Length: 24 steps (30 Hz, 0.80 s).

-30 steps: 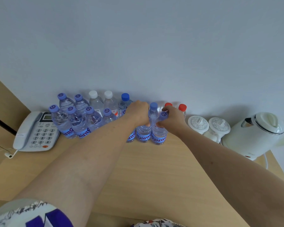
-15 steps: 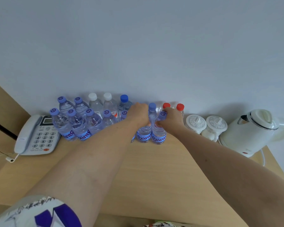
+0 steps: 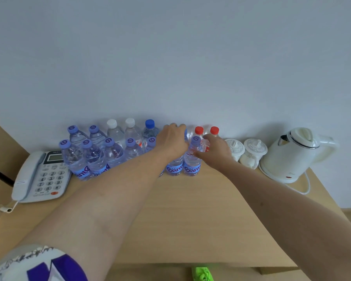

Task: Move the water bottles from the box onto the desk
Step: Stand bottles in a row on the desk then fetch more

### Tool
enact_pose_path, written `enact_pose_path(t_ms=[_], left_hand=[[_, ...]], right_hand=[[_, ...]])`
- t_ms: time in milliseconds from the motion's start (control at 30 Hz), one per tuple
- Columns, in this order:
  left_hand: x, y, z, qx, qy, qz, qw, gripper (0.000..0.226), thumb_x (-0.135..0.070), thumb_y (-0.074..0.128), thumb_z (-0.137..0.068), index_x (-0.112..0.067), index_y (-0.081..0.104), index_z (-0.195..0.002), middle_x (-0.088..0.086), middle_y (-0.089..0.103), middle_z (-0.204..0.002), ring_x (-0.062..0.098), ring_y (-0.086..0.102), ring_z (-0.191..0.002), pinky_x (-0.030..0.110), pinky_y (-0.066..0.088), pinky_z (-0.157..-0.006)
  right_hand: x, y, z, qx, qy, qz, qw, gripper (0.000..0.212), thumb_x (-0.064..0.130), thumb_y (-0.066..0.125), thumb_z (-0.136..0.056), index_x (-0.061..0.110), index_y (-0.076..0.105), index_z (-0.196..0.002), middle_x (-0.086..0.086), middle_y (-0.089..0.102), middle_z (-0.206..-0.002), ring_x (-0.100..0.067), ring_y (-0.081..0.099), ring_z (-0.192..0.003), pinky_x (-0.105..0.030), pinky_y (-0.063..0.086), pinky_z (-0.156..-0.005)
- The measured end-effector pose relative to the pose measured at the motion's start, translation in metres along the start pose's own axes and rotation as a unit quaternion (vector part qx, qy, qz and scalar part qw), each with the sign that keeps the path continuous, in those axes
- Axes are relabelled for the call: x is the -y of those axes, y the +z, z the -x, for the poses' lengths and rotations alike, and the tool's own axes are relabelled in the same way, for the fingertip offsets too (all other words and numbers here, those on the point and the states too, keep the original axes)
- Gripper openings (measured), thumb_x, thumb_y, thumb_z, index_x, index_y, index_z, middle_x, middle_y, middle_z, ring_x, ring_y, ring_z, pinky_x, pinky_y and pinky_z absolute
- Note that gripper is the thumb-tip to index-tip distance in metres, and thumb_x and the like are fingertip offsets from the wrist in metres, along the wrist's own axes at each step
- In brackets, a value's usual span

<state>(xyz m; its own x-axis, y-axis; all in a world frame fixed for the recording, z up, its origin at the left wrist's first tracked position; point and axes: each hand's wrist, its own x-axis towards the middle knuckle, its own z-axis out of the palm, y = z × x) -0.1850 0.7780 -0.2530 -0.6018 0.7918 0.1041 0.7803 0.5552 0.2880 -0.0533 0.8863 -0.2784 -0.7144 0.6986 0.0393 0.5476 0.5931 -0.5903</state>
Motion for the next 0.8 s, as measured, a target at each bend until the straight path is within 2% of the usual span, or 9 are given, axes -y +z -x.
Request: enact_pose_path(t_ms=[133,233,300,433,500,600,800], left_hand=[[-0.014,-0.004,0.005,0.019,0.018,-0.014,1.000,0.050,-0.033,0.069,-0.091,-0.013,0.054,-0.134,0.012,0.055,-0.124,0.033,0.047,-0.121,0.043,0.049,-0.087],[-0.030,-0.009,0.010,0.016,0.039,-0.019,0.999,0.053,-0.034,0.067,-0.091,-0.017,0.053,-0.139,0.009,0.055,-0.129,0.032,0.046,-0.125,0.043,0.048,-0.090],[-0.044,-0.011,0.012,0.016,0.059,-0.026,0.998,0.049,-0.034,0.066,-0.091,-0.019,0.054,-0.136,0.008,0.056,-0.128,0.032,0.047,-0.126,0.043,0.048,-0.094],[-0.085,-0.008,0.011,0.025,0.084,-0.019,0.996,0.051,-0.041,0.065,-0.090,-0.022,0.054,-0.136,0.007,0.053,-0.132,0.032,0.045,-0.130,0.042,0.047,-0.096],[-0.115,-0.002,0.010,0.038,0.103,-0.027,0.994,0.060,-0.047,0.066,-0.090,-0.023,0.049,-0.143,0.008,0.049,-0.143,0.032,0.040,-0.136,0.042,0.044,-0.101],[-0.170,0.011,0.014,0.059,0.148,-0.035,0.987,0.070,-0.053,0.064,-0.092,-0.026,0.041,-0.151,0.008,0.040,-0.155,0.030,0.034,-0.143,0.044,0.040,-0.108],[-0.306,0.052,0.049,0.085,0.255,-0.038,0.963,0.071,-0.055,0.064,-0.091,-0.025,0.039,-0.150,0.006,0.041,-0.155,0.030,0.034,-0.142,0.044,0.043,-0.104]], right_hand=[[-0.011,-0.013,0.016,0.013,0.026,0.025,0.999,0.065,0.043,0.080,-0.075,0.021,0.056,-0.131,-0.011,0.062,-0.121,-0.033,0.056,-0.117,-0.036,0.043,-0.083],[-0.020,-0.028,0.027,0.005,0.027,0.044,0.999,0.071,0.042,0.077,-0.076,0.023,0.052,-0.140,-0.011,0.062,-0.125,-0.034,0.053,-0.123,-0.042,0.047,-0.096],[-0.026,-0.038,0.033,-0.006,0.035,0.057,0.998,0.073,0.042,0.077,-0.077,0.023,0.050,-0.142,-0.010,0.060,-0.132,-0.034,0.049,-0.127,-0.042,0.043,-0.099],[-0.046,-0.067,0.048,-0.023,0.060,0.071,0.995,0.088,0.045,0.078,-0.079,0.026,0.037,-0.154,-0.007,0.047,-0.148,-0.033,0.038,-0.138,-0.044,0.037,-0.107],[-0.063,-0.086,0.060,-0.034,0.069,0.074,0.994,0.090,0.045,0.078,-0.079,0.026,0.034,-0.155,-0.005,0.042,-0.154,-0.031,0.034,-0.142,-0.042,0.035,-0.111],[-0.097,-0.122,0.088,-0.060,0.105,0.083,0.989,0.091,0.046,0.077,-0.080,0.027,0.031,-0.156,-0.003,0.039,-0.155,-0.029,0.034,-0.140,-0.040,0.037,-0.106],[-0.191,-0.200,0.177,-0.105,0.196,0.113,0.968,0.088,0.047,0.075,-0.083,0.029,0.028,-0.156,-0.003,0.039,-0.153,-0.030,0.033,-0.139,-0.041,0.038,-0.108]])
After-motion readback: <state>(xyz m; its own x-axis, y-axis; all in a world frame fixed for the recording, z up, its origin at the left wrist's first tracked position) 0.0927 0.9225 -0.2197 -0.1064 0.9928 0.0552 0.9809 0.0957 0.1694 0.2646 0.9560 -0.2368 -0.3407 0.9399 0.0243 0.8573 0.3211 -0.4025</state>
